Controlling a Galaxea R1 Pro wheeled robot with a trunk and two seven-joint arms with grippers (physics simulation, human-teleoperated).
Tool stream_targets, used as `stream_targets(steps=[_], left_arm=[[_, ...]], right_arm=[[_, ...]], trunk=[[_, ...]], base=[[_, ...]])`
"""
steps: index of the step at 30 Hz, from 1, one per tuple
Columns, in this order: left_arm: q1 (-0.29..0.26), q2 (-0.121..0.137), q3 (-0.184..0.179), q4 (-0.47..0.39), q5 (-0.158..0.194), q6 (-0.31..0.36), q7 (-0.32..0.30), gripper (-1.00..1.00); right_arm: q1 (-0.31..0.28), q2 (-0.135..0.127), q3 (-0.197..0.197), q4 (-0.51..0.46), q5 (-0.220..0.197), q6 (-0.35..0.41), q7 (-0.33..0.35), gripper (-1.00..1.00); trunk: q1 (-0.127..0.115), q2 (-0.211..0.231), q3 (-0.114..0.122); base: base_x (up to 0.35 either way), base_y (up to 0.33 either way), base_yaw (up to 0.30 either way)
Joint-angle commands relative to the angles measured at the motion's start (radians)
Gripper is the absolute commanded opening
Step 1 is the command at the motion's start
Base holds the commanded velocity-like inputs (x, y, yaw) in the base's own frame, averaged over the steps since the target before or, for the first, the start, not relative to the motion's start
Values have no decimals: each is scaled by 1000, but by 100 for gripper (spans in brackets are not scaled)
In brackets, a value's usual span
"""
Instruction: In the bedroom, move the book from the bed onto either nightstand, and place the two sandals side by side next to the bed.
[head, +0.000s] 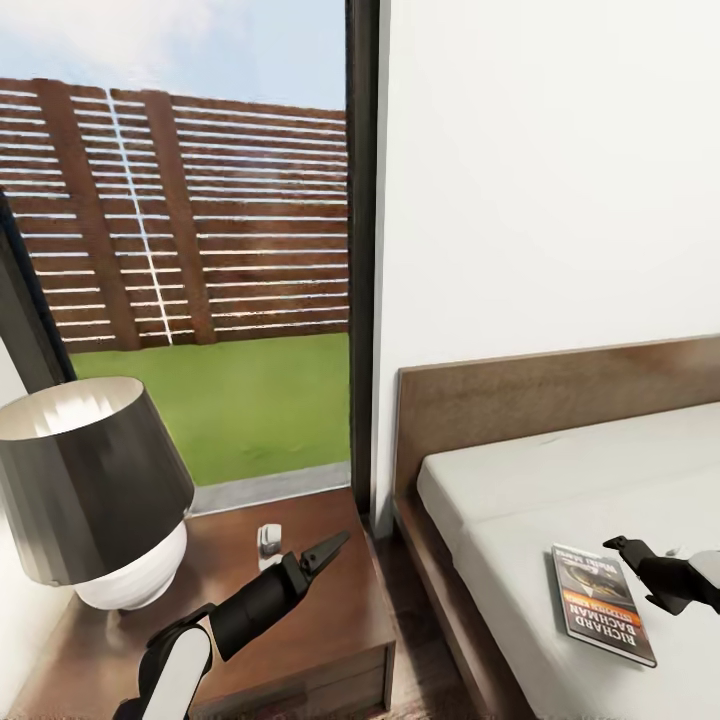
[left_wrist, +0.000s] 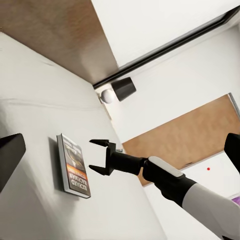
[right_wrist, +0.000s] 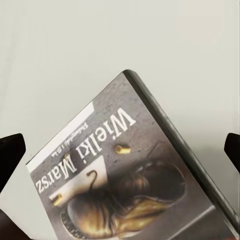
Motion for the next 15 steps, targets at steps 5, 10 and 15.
stream_targets(steps=[5,10,15], left_arm=[[-1,0,1,0,4,6,0,100],[-1,0,1,0,4,5,0,100],[-1,0,1,0,4,6,0,100]], right_arm=[[-1,0,-2,-2,-2,6,-1,100],[-1,0,-3,-2,-2,6,-2,100],[-1,0,-3,-2,-3,7,-1,100]], trunk=[[19,-36,-17],[38,-71,-32],[38,-71,-32]], base=[[0,0,0],[0,0,0],[0,0,0]])
